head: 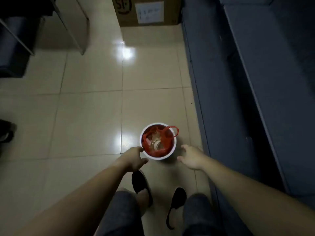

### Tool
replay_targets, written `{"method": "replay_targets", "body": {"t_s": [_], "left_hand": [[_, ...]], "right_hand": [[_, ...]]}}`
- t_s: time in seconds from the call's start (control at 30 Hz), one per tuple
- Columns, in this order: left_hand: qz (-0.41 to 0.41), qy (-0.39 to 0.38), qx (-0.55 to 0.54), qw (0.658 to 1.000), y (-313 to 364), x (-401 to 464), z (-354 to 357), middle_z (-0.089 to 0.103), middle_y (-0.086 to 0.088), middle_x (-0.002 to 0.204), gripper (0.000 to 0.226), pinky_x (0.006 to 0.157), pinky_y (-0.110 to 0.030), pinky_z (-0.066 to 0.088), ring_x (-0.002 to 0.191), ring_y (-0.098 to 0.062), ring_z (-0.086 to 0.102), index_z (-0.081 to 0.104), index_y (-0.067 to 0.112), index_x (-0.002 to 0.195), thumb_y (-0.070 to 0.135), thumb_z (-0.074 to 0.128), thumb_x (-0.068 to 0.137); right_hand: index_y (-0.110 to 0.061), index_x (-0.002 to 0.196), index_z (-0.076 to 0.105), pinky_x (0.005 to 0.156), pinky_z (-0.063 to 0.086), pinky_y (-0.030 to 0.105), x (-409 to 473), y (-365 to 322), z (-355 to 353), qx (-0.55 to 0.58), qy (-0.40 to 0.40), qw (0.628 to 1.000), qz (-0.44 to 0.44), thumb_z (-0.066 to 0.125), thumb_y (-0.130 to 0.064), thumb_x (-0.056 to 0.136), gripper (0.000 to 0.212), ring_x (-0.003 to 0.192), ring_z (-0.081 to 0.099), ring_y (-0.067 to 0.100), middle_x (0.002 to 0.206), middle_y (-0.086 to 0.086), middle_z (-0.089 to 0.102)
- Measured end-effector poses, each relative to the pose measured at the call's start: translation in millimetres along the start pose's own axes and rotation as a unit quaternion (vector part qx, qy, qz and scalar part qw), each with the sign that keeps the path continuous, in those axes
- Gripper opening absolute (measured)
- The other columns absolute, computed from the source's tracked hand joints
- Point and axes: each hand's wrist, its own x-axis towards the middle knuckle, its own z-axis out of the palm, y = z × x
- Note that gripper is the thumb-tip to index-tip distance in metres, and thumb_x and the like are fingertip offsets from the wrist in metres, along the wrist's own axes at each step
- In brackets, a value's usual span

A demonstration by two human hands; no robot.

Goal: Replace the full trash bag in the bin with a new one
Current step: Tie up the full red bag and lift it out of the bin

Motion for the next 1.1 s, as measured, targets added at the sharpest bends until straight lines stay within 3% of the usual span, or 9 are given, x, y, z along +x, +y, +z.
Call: {"method": "replay_targets", "body": {"t_s": [0.17, 0.27, 0.4, 0.5, 0.57, 0.77, 0.9, 1.03, 1.1], "left_hand": [[-0.006, 0.04, -0.035, 0.999, -40, 110, 46, 0.047, -0.011, 0.149, 0.058, 0.104, -0.034, 0.041, 0.132, -0.028, 0.049, 0.044, 0.011, 0.145, 0.03, 0.063, 0.094], [-0.012, 0.071, -0.044, 0.996, -66, 172, 74, 0.049, -0.011, 0.145, 0.059, 0.104, -0.035, 0.042, 0.129, -0.028, 0.051, 0.045, 0.013, 0.144, 0.032, 0.065, 0.092], [0.019, 0.123, -0.081, 0.989, -92, 234, 104, 0.064, -0.007, 0.124, 0.04, 0.082, -0.026, 0.042, 0.108, -0.025, 0.061, 0.058, 0.013, 0.129, 0.027, 0.065, 0.091], [0.046, 0.153, -0.103, 0.982, -107, 263, 126, 0.071, -0.003, 0.106, 0.022, 0.072, -0.026, 0.043, 0.088, -0.019, 0.061, 0.067, 0.016, 0.11, 0.026, 0.065, 0.09], [0.06, 0.17, -0.117, 0.977, -117, 279, 139, 0.073, 0.001, 0.1, 0.014, 0.071, -0.028, 0.047, 0.087, -0.019, 0.066, 0.07, 0.021, 0.101, 0.029, 0.062, 0.091], [0.085, 0.236, -0.132, 0.959, -124, 299, 161, 0.074, -0.001, 0.092, 0.027, 0.072, -0.031, 0.05, 0.081, -0.022, 0.065, 0.07, 0.018, 0.093, 0.034, 0.049, 0.101], [0.068, 0.276, -0.137, 0.949, -126, 295, 163, 0.067, 0.003, 0.076, 0.027, 0.056, -0.019, 0.038, 0.072, -0.02, 0.061, 0.065, 0.019, 0.081, 0.032, 0.051, 0.1], [0.045, 0.331, -0.218, 0.917, -126, 295, 165, 0.068, 0.008, 0.079, 0.006, 0.058, -0.018, 0.04, 0.079, -0.018, 0.066, 0.061, 0.022, 0.093, 0.028, 0.061, 0.094], [0.065, 0.3, -0.283, 0.909, -120, 293, 165, 0.069, 0.01, 0.089, 0.037, 0.067, -0.018, 0.047, 0.084, -0.008, 0.067, 0.05, 0.031, 0.117, 0.027, 0.072, 0.087]], "right_hand": [[-0.01, 0.148, 0.037, 0.097, 0.042, 0.032, 125, 44, 48, 0.036, 0.008, 0.999, 0.033, 0.056, -0.037, 0.097, 0.061, 0.129, 0.05, 0.026, 0.148, 0.011, 0.049], [-0.017, 0.139, 0.049, 0.088, 0.044, 0.027, 191, 62, 73, 0.099, 0.023, 0.995, -0.007, 0.059, -0.035, 0.095, 0.049, 0.106, 0.057, 0.014, 0.136, 0.005, 0.06], [-0.024, 0.134, 0.052, 0.082, 0.052, 0.022, 257, 73, 101, 0.191, 0.039, 0.978, -0.076, 0.063, -0.038, 0.091, 0.046, 0.101, 0.063, 0.008, 0.125, -0.004, 0.066], [-0.028, 0.137, 0.048, 0.08, 0.054, 0.022, 285, 83, 123, 0.239, 0.071, 0.962, -0.109, 0.066, -0.04, 0.089, 0.052, 0.105, 0.065, 0.011, 0.12, -0.008, 0.065], [-0.029, 0.134, 0.051, 0.081, 0.056, 0.024, 298, 89, 134, 0.248, 0.09, 0.957, -0.125, 0.068, -0.042, 0.088, 0.051, 0.104, 0.065, 0.009, 0.118, -0.01, 0.066], [-0.021, 0.108, 0.069, 0.078, 0.06, 0.028, 322, 96, 147, 0.247, 0.155, 0.951, -0.101, 0.068, -0.041, 0.088, 0.028, 0.086, 0.071, 0.006, 0.094, -0.006, 0.074], [-0.019, 0.095, 0.073, 0.073, 0.062, 0.033, 314, 110, 142, 0.308, 0.196, 0.926, -0.094, 0.07, -0.032, 0.088, 0.014, 0.072, 0.073, 0.008, 0.08, -0.002, 0.077], [-0.019, 0.119, 0.063, 0.071, 0.06, 0.026, 314, 122, 132, 0.347, 0.177, 0.909, -0.145, 0.073, -0.026, 0.086, 0.035, 0.084, 0.073, 0.008, 0.096, -0.003, 0.075], [-0.033, 0.13, 0.044, 0.078, 0.061, 0.033, 325, 118, 129, 0.362, 0.13, 0.907, -0.173, 0.08, -0.031, 0.078, 0.064, 0.095, 0.072, 0.013, 0.106, -0.005, 0.071]]}}
